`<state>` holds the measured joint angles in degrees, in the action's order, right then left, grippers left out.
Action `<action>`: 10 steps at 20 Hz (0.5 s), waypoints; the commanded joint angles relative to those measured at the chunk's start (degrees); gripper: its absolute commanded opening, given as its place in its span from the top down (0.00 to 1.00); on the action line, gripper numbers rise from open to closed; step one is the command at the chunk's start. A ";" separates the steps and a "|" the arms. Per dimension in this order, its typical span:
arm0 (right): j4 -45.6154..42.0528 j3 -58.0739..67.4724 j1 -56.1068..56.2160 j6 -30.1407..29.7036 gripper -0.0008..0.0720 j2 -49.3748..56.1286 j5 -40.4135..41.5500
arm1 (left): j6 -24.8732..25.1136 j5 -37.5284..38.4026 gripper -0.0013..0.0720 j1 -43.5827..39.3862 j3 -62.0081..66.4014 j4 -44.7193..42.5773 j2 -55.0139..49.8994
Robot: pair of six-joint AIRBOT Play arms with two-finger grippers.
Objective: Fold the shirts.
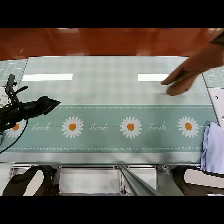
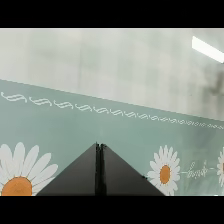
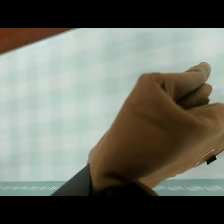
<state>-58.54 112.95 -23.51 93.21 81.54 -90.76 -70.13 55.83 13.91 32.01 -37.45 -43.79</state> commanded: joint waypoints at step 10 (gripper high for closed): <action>-8.13 -0.09 -32.68 -0.48 0.95 -4.63 -15.65 | 2.23 -2.08 0.95 0.00 2.49 0.00 0.04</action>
<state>-60.20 113.58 -50.81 93.60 78.11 -102.32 -68.66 55.40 13.91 33.36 -37.41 -43.79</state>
